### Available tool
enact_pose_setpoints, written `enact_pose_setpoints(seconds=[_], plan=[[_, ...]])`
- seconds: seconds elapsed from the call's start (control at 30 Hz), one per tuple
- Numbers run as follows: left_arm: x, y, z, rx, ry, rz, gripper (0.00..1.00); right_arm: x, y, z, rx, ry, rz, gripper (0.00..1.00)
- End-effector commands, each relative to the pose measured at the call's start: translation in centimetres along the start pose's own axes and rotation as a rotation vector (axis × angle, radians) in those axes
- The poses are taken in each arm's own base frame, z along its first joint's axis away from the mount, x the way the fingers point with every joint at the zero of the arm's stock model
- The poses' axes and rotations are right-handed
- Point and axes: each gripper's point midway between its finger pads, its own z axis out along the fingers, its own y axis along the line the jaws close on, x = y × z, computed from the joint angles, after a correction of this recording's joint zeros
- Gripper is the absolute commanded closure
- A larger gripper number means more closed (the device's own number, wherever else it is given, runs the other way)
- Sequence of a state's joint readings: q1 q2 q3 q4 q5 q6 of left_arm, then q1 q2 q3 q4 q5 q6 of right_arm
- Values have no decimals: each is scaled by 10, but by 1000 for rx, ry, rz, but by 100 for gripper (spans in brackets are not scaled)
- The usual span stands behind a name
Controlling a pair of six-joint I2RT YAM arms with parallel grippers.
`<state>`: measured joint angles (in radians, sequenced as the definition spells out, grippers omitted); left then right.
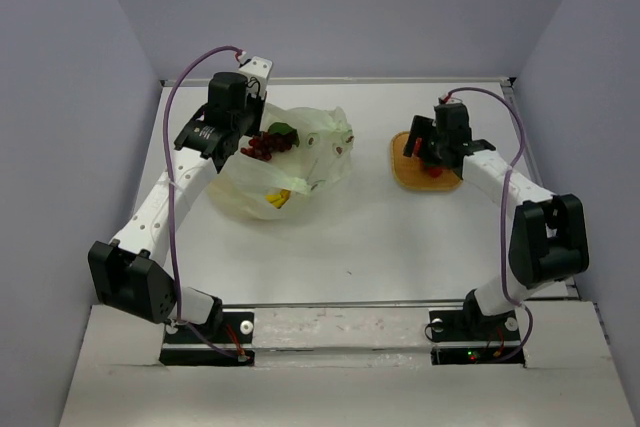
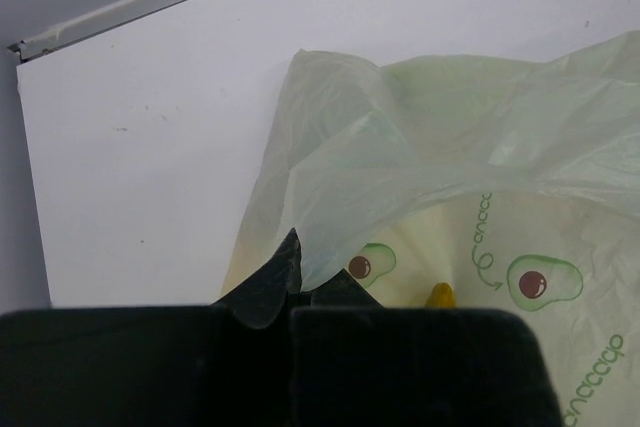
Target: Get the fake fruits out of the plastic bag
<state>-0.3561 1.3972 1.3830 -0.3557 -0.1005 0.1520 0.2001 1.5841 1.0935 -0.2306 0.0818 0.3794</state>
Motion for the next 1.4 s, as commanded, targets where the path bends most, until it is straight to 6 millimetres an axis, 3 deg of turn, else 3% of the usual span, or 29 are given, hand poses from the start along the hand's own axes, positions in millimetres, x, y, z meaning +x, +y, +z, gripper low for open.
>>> enact_pose_setpoints(seconds=[0.0,0.2,0.27,0.33,0.37,0.4,0.43,0.47,0.53,0.57,0.67,0.7,0.87,1.03,1.1,1.2,1.23,1.33,1.37], plan=[[-17,3,-14,4,-67,0,100,-23,23,-34,-33,-42,-39,15],[-19,3,-15,6,-71,7,100,-40,29,-56,-46,-52,-61,13],[-19,3,-15,6,-71,10,100,-50,42,-63,-91,-60,-81,13],[-19,2,-15,11,-68,11,100,-43,63,-70,-158,-24,-144,15],[-20,2,-15,14,-69,11,100,-51,79,-78,-197,-40,-182,16],[-19,2,-16,18,-66,9,100,-45,98,-86,-267,-28,-270,16],[-16,0,-17,28,-58,11,100,-29,137,-101,-354,-23,-372,17],[-14,-1,-17,36,-49,14,100,-35,167,-121,-427,-69,-436,17],[-4,-4,-20,56,-24,35,100,-15,229,-156,-605,-90,-544,20],[-1,-5,-21,62,-16,45,100,-23,256,-173,-697,-139,-532,23],[16,-5,-24,72,18,83,100,-10,308,-194,-830,-185,-479,27],[24,-6,-24,75,35,89,100,-4,317,-194,-849,-189,-465,28],[41,-12,-27,106,78,112,100,18,339,-157,-819,-119,-318,45],[52,-13,-28,109,100,112,100,45,338,-120,-710,-86,-299,49],[48,-13,-27,107,92,95,100,70,342,-110,-694,-58,-326,49],[38,-13,-25,102,85,60,100,96,344,-100,-650,-55,-395,49],[36,-11,-25,88,89,49,100,108,350,-109,-661,-53,-420,49],[30,1,-19,9,98,22,100,136,340,-111,-640,-44,-464,47],[30,4,-17,-5,101,18,100,145,341,-125,-660,-48,-474,45]])
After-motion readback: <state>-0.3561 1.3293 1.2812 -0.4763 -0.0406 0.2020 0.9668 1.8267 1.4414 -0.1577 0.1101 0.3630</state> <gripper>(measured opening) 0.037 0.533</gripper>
